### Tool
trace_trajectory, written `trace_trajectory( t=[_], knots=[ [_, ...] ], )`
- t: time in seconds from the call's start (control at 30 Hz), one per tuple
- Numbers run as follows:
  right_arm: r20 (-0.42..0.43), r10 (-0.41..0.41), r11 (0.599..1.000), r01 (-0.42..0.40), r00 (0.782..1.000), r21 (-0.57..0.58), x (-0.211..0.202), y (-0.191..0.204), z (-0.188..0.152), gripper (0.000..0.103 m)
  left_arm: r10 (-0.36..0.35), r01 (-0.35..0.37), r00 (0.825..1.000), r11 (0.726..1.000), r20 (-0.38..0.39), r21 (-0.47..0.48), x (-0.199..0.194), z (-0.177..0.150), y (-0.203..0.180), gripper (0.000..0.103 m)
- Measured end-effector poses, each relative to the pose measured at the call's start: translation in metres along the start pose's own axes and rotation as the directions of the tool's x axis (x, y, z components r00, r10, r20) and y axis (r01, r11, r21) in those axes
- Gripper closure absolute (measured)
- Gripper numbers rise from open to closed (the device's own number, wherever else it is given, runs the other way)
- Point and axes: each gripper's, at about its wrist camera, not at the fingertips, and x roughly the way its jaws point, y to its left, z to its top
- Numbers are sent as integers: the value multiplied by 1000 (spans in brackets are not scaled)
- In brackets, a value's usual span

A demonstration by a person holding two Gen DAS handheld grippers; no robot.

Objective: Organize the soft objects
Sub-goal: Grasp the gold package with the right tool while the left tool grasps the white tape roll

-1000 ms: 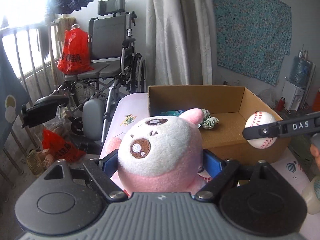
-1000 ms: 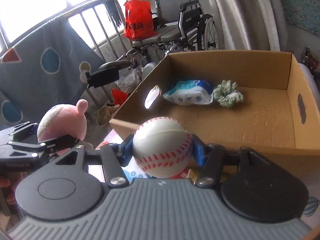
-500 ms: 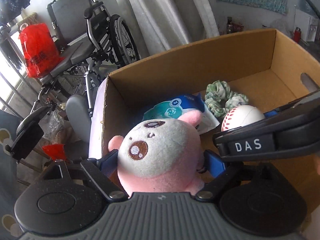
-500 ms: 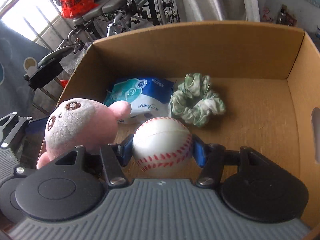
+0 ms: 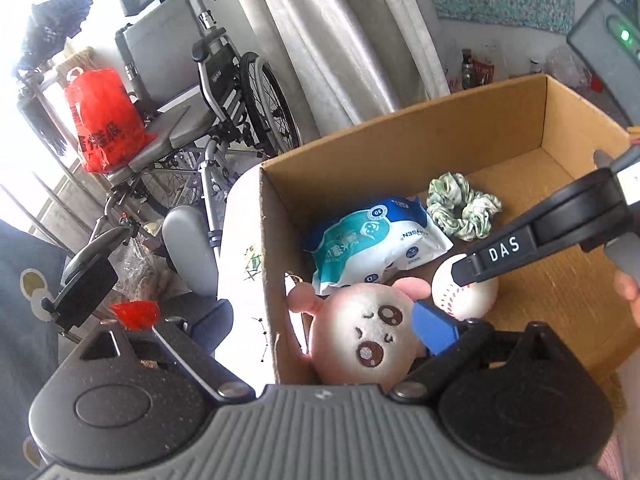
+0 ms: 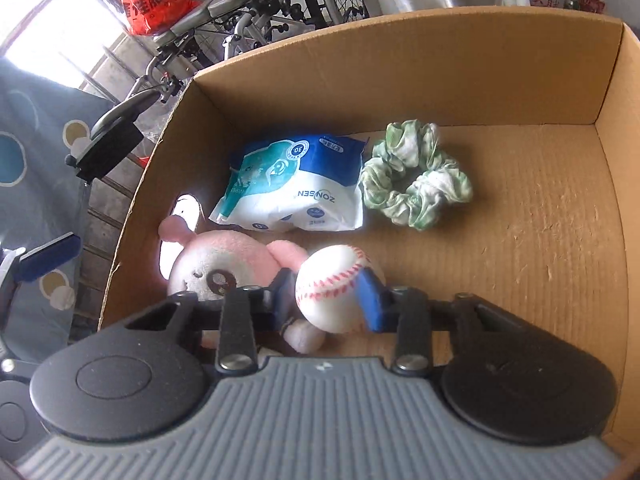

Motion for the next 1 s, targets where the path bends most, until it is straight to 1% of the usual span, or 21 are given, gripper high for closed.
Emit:
trace_trajectory(
  t=[0.1,0.2,0.3,0.33,0.4,0.47,0.53,0.57,0.6,0.63,0.67,0.7,0.73,0.77,0.8,0.83,0.87,0.93,0.97,1.0],
  knots=[
    [33,13,999,-15,999,49,-8,-4,-5,76,-5,6,999,999,41,-38,-26,-7,11,6],
    [98,91,993,-98,991,59,-29,-9,-11,74,-37,45,994,996,102,-79,-60,-24,20,6],
    [161,126,988,-138,979,66,-61,-13,-23,74,-53,68,987,993,154,-97,-92,-48,23,6],
    [179,145,986,-158,973,58,-73,-14,-29,74,-63,81,984,991,168,-102,-101,-58,22,6],
    [256,204,973,-225,945,56,-103,-20,-50,74,-95,117,980,986,173,-120,-114,-77,19,6],
    [304,236,963,-265,923,56,-126,-27,-75,74,-154,177,975,974,163,-139,-120,-99,9,6],
    [312,254,959,-281,916,44,-140,-34,-101,73,-230,251,960,959,161,-131,-121,-121,-7,12],
    [309,249,961,-275,918,42,-144,-37,-113,73,-255,276,953,954,163,-117,-121,-129,-16,22],
    [295,237,965,-258,926,36,-145,-40,-124,73,-280,298,945,950,166,-91,-119,-140,-28,36],
    [277,217,972,-233,936,25,-145,-42,-134,73,-300,312,940,948,163,-60,-116,-149,-40,42],
    [261,191,980,-200,946,10,-143,-44,-145,73,-309,318,939,947,151,-39,-112,-152,-49,49],
    [246,165,985,-170,955,2,-139,-47,-153,73,-315,320,941,947,123,-26,-105,-158,-60,52],
    [226,138,990,-144,964,11,-132,-52,-161,73,-320,325,942,945,107,-33,-98,-161,-66,53],
    [203,127,990,-135,971,29,-124,-58,-167,73,-330,336,939,940,98,-58,-90,-164,-70,51],
    [184,117,990,-129,976,59,-117,-66,-171,73,-341,350,935,933,97,-90,-84,-167,-70,45],
    [170,104,988,-121,980,93,-110,-73,-175,73,-359,370,928,921,103,-122,-80,-169,-68,39],
    [153,95,986,-114,984,118,-103,-78,-179,73,-380,394,918,906,112,-154,-77,-170,-67,30],
    [128,95,984,-113,987,137,-92,-84,-182,69,-420,438,898,874,130,-208,-73,-172,-62,35],
    [121,97,984,-114,988,138,-88,-84,-182,67,-420,442,896,869,141,-223,-73,-172,-62,48],
    [118,99,984,-115,988,134,-85,-83,-182,61,-415,439,898,870,147,-223,-73,-172,-63,64]
  ],
)
